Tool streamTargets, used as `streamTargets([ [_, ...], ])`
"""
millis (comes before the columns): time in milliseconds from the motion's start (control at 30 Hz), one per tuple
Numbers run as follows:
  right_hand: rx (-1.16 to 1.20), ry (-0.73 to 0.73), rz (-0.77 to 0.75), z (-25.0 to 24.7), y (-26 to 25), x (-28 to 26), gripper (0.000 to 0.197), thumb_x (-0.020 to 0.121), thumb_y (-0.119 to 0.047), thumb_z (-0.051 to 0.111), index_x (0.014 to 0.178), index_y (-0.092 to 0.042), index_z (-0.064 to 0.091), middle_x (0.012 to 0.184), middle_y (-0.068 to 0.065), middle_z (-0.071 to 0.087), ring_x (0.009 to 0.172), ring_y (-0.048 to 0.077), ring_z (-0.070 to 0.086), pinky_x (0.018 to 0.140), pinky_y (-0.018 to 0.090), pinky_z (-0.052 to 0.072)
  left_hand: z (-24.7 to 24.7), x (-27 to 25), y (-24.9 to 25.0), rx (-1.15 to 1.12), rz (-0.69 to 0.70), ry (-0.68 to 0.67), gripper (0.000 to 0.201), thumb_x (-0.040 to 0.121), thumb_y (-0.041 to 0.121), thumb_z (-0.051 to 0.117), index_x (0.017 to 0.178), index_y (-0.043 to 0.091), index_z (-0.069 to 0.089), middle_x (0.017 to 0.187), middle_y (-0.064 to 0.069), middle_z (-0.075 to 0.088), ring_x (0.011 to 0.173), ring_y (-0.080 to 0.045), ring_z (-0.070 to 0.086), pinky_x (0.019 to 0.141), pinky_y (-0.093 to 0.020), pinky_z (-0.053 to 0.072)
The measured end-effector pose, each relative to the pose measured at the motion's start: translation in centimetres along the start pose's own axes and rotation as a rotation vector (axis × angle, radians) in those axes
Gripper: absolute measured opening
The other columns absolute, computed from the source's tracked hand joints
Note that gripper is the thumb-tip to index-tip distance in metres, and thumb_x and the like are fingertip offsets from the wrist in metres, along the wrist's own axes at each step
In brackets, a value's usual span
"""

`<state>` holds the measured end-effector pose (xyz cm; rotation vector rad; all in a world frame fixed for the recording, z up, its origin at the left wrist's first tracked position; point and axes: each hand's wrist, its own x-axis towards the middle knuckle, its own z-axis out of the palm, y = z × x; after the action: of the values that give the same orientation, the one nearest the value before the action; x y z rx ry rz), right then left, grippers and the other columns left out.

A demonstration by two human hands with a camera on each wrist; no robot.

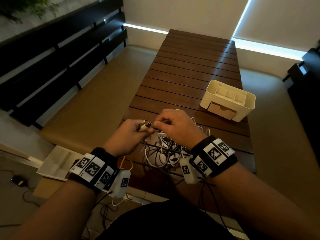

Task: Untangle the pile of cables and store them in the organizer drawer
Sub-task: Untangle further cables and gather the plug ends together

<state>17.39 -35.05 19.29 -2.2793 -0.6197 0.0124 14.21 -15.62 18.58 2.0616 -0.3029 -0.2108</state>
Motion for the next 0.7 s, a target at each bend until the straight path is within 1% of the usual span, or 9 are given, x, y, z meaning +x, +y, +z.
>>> streamTargets([
  [67,0.060,-0.004,0.022,0.2,0.1,-0.4,0.014,0.098,-0.027,0.061,0.090,-0.020,0.069,0.078,-0.005,0.062,0.067,0.009,0.054,0.058,0.012,0.039,-0.4,0.1,0.2,-0.019,0.019,0.085,0.028,0.098,0.022,0.060,0.079,0.002,0.062,0.054,0.013,0.048,0.048,-0.002,0.041,0.048,-0.014,0.033],
  [133,0.145,-0.027,0.093,0.8,0.5,-0.8,0.016,0.101,-0.030,0.054,0.090,-0.025,0.065,0.077,0.005,0.063,0.063,0.014,0.054,0.056,0.019,0.041,-1.0,0.0,0.6,-0.049,0.049,0.171,0.030,0.098,0.022,0.059,0.081,-0.003,0.061,0.055,0.007,0.047,0.048,-0.004,0.039,0.048,-0.018,0.033],
  [200,0.154,-0.079,0.190,1.4,1.3,-1.3,0.024,0.104,-0.034,0.047,0.091,-0.022,0.063,0.081,0.007,0.064,0.068,0.014,0.056,0.063,0.027,0.046,-1.6,-0.1,0.8,-0.199,0.035,0.255,0.030,0.099,0.023,0.057,0.080,0.000,0.061,0.056,-0.001,0.046,0.047,-0.012,0.038,0.048,-0.028,0.034],
  [267,0.143,-0.131,0.297,1.7,2.4,-1.9,0.028,0.105,-0.035,0.044,0.097,-0.016,0.063,0.087,0.008,0.064,0.075,0.017,0.057,0.071,0.035,0.048,-2.3,-0.2,0.7,-0.373,-0.013,0.336,0.027,0.099,0.025,0.055,0.080,0.006,0.061,0.054,0.001,0.045,0.047,-0.016,0.036,0.050,-0.031,0.033],
  [367,0.157,-0.093,0.338,1.6,3.1,-2.0,0.024,0.104,-0.032,0.046,0.098,-0.017,0.064,0.089,0.011,0.064,0.073,0.016,0.055,0.068,0.034,0.046,-2.7,-0.2,-0.6,-0.294,-0.108,0.324,0.026,0.099,0.027,0.057,0.083,0.009,0.067,0.058,-0.002,0.046,0.052,-0.020,0.037,0.054,-0.033,0.034],
  [467,0.147,0.081,0.274,1.1,2.9,-1.5,0.018,0.102,-0.028,0.053,0.094,-0.017,0.066,0.081,-0.001,0.063,0.071,0.009,0.055,0.066,0.029,0.046,-2.1,0.1,-2.3,-0.054,-0.263,0.216,0.018,0.098,0.024,0.062,0.093,0.011,0.072,0.072,-0.008,0.057,0.059,-0.016,0.044,0.055,-0.030,0.036],
  [567,0.033,0.098,0.255,0.7,3.1,-1.3,0.017,0.099,-0.026,0.059,0.095,-0.013,0.070,0.087,-0.003,0.063,0.079,0.009,0.057,0.070,0.026,0.045,-1.8,-0.2,-2.5,-0.026,-0.266,0.309,0.011,0.096,0.021,0.065,0.104,0.015,0.069,0.091,-0.008,0.068,0.076,-0.019,0.059,0.066,-0.033,0.046],
  [633,-0.101,0.037,0.251,0.9,3.6,-1.3,0.018,0.097,-0.027,0.061,0.096,-0.011,0.071,0.095,0.000,0.063,0.088,0.014,0.059,0.077,0.031,0.049,-1.8,-0.4,-1.9,-0.052,-0.201,0.379,0.013,0.095,0.023,0.066,0.106,0.018,0.068,0.092,-0.001,0.067,0.078,-0.011,0.062,0.064,-0.022,0.045],
  [700,-0.134,-0.004,0.205,1.4,3.3,-1.2,0.017,0.097,-0.028,0.062,0.094,-0.012,0.070,0.093,-0.004,0.061,0.087,0.011,0.057,0.078,0.031,0.049,-1.3,-0.3,-0.9,-0.027,-0.153,0.339,0.012,0.095,0.024,0.066,0.106,0.020,0.068,0.091,0.004,0.067,0.075,-0.001,0.060,0.060,-0.013,0.042],
])
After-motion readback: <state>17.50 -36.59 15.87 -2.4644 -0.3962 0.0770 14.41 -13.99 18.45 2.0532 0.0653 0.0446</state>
